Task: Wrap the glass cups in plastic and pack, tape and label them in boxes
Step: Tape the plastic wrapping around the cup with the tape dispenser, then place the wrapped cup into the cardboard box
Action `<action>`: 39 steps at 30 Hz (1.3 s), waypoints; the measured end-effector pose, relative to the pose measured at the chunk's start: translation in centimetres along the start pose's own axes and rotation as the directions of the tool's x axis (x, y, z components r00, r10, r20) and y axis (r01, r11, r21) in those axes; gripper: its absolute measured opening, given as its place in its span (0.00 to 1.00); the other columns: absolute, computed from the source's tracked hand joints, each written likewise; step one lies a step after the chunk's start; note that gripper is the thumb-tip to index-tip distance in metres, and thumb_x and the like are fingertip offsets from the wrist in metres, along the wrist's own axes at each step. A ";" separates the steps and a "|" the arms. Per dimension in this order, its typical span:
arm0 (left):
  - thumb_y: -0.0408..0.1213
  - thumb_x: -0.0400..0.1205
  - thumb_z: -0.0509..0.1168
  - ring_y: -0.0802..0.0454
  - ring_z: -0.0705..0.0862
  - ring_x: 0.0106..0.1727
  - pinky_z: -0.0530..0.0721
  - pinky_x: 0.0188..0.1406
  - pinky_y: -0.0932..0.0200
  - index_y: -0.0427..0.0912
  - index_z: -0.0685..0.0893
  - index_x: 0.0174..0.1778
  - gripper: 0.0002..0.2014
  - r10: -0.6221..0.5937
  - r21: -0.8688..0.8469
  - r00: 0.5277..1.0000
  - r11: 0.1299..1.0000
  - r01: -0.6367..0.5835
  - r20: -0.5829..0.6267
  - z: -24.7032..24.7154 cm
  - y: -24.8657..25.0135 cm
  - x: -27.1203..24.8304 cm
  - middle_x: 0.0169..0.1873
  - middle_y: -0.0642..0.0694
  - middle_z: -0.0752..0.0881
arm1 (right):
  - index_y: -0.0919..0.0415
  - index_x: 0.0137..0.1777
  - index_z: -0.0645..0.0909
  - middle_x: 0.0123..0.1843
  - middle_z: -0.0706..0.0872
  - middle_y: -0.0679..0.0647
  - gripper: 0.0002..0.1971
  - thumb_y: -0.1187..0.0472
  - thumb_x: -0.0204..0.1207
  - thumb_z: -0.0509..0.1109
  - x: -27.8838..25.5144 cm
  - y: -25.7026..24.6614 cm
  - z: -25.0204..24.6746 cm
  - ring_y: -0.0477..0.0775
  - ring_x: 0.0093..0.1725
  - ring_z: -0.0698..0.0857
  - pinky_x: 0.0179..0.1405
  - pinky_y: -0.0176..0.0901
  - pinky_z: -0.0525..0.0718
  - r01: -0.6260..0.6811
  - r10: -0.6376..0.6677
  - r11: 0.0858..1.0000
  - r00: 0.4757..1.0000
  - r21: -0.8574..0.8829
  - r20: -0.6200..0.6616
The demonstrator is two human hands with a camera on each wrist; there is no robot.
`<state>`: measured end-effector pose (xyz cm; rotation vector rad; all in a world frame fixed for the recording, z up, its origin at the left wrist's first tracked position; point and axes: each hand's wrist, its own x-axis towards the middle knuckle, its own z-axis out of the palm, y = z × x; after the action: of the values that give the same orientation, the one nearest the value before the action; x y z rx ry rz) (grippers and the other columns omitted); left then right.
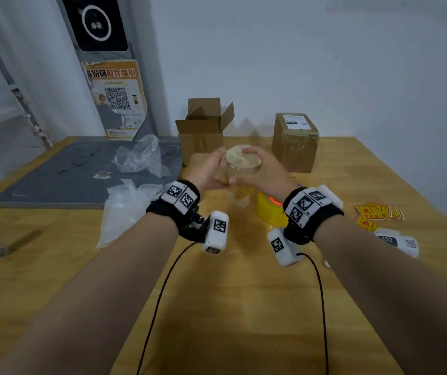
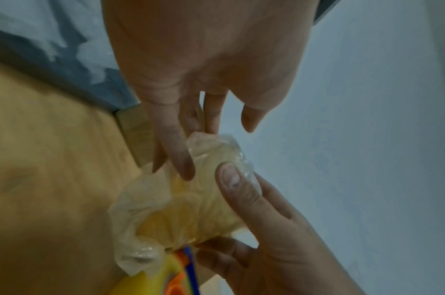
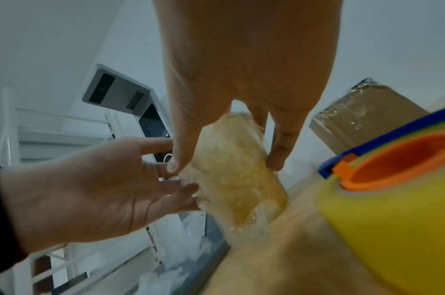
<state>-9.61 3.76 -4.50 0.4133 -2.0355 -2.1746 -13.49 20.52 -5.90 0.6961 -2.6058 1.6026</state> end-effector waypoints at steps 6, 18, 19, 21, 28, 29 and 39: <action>0.45 0.88 0.67 0.39 0.94 0.47 0.94 0.41 0.47 0.43 0.89 0.63 0.13 0.127 0.027 0.991 0.992 -0.126 -0.037 -0.5 6.7 3.3 0.57 0.47 0.92 | 0.45 0.67 0.78 0.64 0.79 0.39 0.32 0.51 0.65 0.87 5.7 -3.4 -2.9 0.48 0.64 0.81 0.51 0.35 0.81 0.054 -0.031 0.995 0.970 0.089 -0.240; 0.51 0.82 0.71 0.38 0.86 0.58 0.84 0.63 0.47 0.36 0.87 0.63 0.22 0.052 0.366 0.934 0.926 0.087 -0.353 -5.9 7.1 17.4 0.62 0.39 0.88 | 0.42 0.68 0.79 0.66 0.84 0.50 0.34 0.44 0.62 0.87 15.4 -3.1 -4.5 0.53 0.55 0.92 0.48 0.57 0.95 -0.047 0.153 0.918 0.958 0.395 -0.243; 0.51 0.80 0.73 0.37 0.87 0.57 0.86 0.63 0.44 0.36 0.86 0.64 0.24 0.006 0.344 0.933 0.930 0.127 -0.360 -6.4 6.3 18.9 0.61 0.37 0.88 | 0.41 0.67 0.79 0.64 0.85 0.51 0.35 0.43 0.59 0.87 15.9 -3.0 -4.4 0.54 0.54 0.93 0.50 0.59 0.95 -0.061 0.173 0.903 0.958 0.425 -0.230; 0.42 0.79 0.76 0.35 0.89 0.56 0.89 0.62 0.38 0.35 0.86 0.62 0.19 -0.073 0.269 0.934 0.947 0.176 -0.351 -6.8 5.4 19.7 0.59 0.35 0.88 | 0.42 0.68 0.79 0.61 0.87 0.51 0.34 0.44 0.62 0.88 16.8 -2.8 -4.0 0.56 0.53 0.94 0.52 0.61 0.94 -0.074 0.196 0.876 0.958 0.477 -0.211; 0.22 0.86 0.64 0.49 0.84 0.39 0.86 0.20 0.62 0.36 0.78 0.45 0.07 -0.310 0.011 0.934 0.948 0.317 -0.175 -6.1 4.5 17.7 0.44 0.39 0.81 | 0.47 0.72 0.78 0.59 0.89 0.52 0.31 0.50 0.70 0.86 17.0 -2.8 -3.0 0.59 0.54 0.93 0.54 0.57 0.93 -0.095 0.235 0.822 0.955 0.561 -0.182; 0.22 0.87 0.64 0.50 0.83 0.37 0.85 0.18 0.64 0.36 0.77 0.44 0.08 -0.333 -0.020 0.932 0.942 0.334 -0.141 -5.8 4.3 17.1 0.41 0.40 0.80 | 0.46 0.72 0.78 0.60 0.88 0.51 0.31 0.50 0.70 0.86 16.7 -3.0 -3.1 0.58 0.54 0.93 0.54 0.57 0.93 -0.097 0.236 0.826 0.954 0.556 -0.184; 0.26 0.90 0.62 0.48 0.81 0.37 0.88 0.19 0.55 0.32 0.78 0.45 0.07 -0.502 -0.298 0.849 0.796 0.527 0.162 0.2 3.3 7.4 0.33 0.38 0.79 | 0.43 0.69 0.76 0.70 0.78 0.48 0.35 0.47 0.63 0.87 11.8 -4.9 -4.1 0.55 0.63 0.84 0.45 0.57 0.95 -0.122 0.199 0.947 0.948 0.297 -0.247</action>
<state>-17.05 1.60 -2.02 0.9480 -1.6639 -2.8235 -23.27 17.77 2.91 0.2396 -2.3166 1.9764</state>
